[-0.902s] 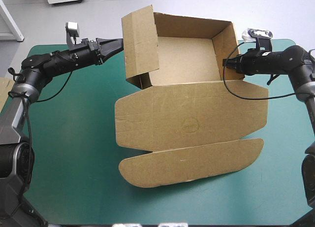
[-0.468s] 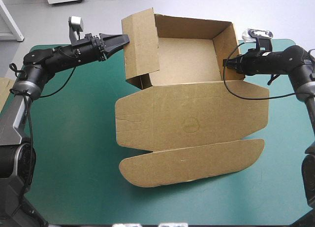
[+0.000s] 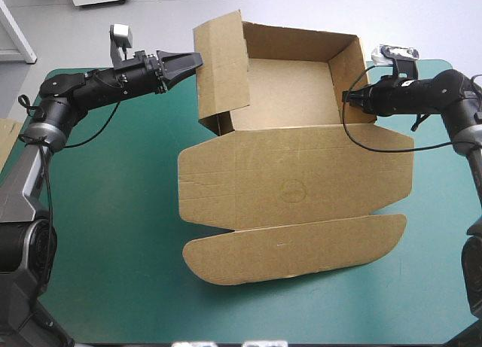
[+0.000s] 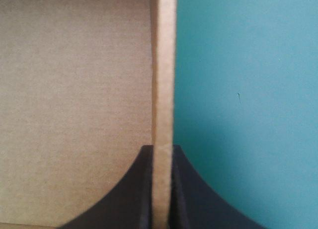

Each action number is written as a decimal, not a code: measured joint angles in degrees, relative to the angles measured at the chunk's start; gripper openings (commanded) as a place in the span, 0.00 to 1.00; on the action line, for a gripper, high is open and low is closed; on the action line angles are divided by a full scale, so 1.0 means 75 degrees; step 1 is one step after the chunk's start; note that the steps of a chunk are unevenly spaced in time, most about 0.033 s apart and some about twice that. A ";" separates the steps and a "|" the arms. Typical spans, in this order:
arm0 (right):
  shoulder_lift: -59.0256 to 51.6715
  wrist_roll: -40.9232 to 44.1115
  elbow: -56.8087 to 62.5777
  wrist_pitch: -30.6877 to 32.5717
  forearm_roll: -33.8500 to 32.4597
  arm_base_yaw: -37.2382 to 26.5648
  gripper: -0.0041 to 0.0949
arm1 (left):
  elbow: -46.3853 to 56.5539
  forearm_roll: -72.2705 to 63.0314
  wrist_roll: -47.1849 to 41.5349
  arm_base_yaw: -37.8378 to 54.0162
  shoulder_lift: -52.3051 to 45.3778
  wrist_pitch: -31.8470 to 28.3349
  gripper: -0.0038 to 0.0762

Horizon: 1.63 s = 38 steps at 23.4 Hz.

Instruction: Fold the box

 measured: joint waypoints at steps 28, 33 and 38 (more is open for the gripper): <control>0.0000 0.1693 0.0000 -0.0003 -0.2042 0.1141 0.04 | -0.2333 0.7257 -0.3666 -0.1630 0.0059 0.0033 0.58; 0.0000 0.1881 0.0000 0.0022 -0.2394 0.1319 0.04 | -0.2357 0.8585 -0.4269 -0.2196 0.0149 0.0024 0.58; 0.0000 0.2060 0.0000 0.0094 -0.2368 0.1338 0.04 | -0.2517 0.9363 -0.4654 -0.2436 0.0158 0.0058 0.58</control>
